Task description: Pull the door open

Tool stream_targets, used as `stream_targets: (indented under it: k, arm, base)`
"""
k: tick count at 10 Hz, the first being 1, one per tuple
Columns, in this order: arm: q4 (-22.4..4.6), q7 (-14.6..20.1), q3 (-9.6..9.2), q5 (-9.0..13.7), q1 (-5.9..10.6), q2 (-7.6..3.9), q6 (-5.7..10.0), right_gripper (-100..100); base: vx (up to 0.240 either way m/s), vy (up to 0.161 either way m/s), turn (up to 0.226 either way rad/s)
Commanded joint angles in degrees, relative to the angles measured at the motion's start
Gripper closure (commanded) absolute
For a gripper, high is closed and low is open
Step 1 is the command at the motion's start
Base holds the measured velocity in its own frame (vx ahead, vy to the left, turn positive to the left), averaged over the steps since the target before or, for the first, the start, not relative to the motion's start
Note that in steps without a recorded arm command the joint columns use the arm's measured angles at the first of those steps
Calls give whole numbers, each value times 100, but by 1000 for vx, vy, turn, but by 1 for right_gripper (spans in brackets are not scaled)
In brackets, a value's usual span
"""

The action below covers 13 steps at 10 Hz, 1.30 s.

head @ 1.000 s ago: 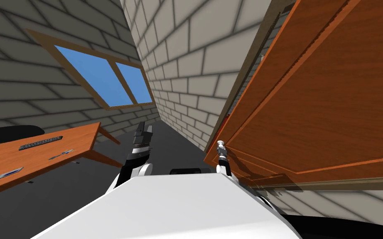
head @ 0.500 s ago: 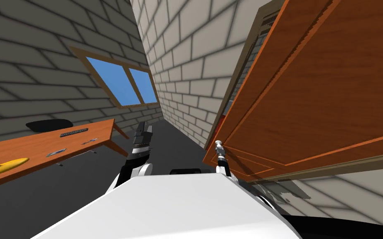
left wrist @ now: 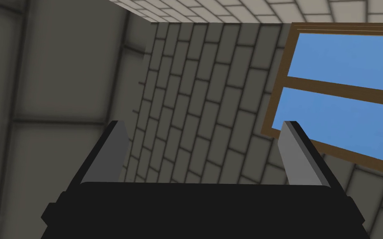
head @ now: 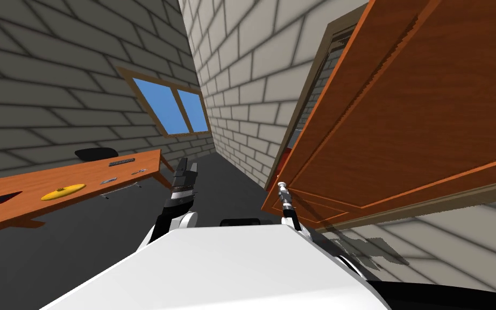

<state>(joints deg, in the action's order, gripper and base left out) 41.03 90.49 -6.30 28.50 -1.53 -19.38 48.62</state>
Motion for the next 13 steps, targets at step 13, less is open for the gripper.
stream_targets:
  k: [13]
  arm:
    - [226, 836, -777, -433, -432, -555, 442, 100]
  base:
    - [-206, -35, 84]
